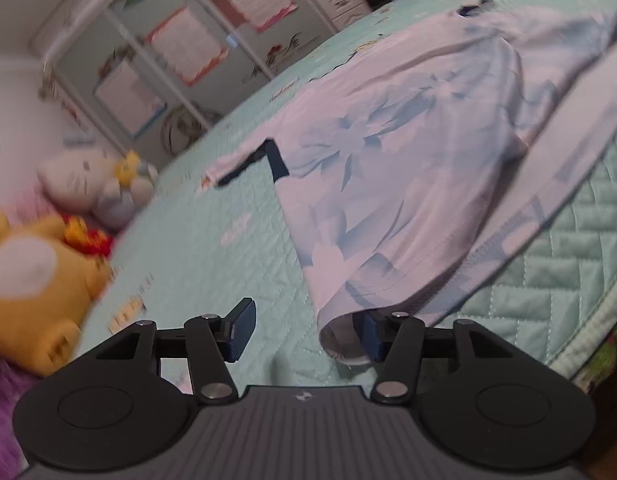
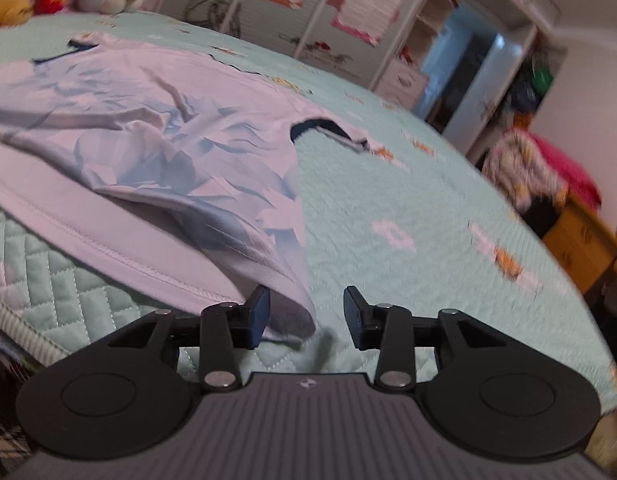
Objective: Fold clothes
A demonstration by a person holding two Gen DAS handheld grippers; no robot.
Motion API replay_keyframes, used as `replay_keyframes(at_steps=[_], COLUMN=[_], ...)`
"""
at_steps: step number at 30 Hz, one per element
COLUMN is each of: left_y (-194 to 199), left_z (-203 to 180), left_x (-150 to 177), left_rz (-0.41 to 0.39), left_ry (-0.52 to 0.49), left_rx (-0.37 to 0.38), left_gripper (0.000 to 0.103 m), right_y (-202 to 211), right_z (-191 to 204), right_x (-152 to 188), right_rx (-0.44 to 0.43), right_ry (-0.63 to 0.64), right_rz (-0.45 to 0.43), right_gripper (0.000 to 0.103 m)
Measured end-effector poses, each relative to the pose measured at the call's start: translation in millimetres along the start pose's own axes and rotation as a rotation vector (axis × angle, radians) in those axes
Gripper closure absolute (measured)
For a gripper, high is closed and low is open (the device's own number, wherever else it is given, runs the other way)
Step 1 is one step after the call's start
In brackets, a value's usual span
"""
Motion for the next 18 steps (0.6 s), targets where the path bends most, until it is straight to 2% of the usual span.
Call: replay_keyframes(at_steps=[2,5,11,15,18], left_y=[1.5,1.5,-9.1,-8.0,-6.7], left_z=[-2.3,-2.9,13.7,12.9,5.6], left_x=[-3.2,-8.2,-16.7,-15.3,-13.1], left_rz=[-0.024,-0.044,-0.024,-0.020,-0.016], left_ry=[-0.013,-0.010,0.099,0.082,0.037], left_rx=[0.004,0.004,0.002,0.002,0.005], left_gripper=[0.045,0.043,0.043,0.042,0.041], right_y=[-0.6,-3.0,-6.7,-1.0,5.9], right_z=[7.4,17.5,35.4,31.6,24.8], right_x=[-4.4,-10.1,-20.0,-13.8,-7.2], right_rx=[0.006,0.018,0.039,0.043,0.067], right_ry=[0.049,0.109,0.212,0.228,0.240], right_rz=[-0.011,-0.031,-0.067,-0.035,-0.008], right_gripper=[0.061,0.053,0.053,0.047,0.038])
Point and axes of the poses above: each gripper's, at about its wrist camera, not at the fingertips, and y roughly against the way its jaws point, z to its left, x to its underside, the point moved 5 cm from there along -y, roughly the way its jaws point, and after that the axes turned 10 degrees about -x, right-handed, at the moved point
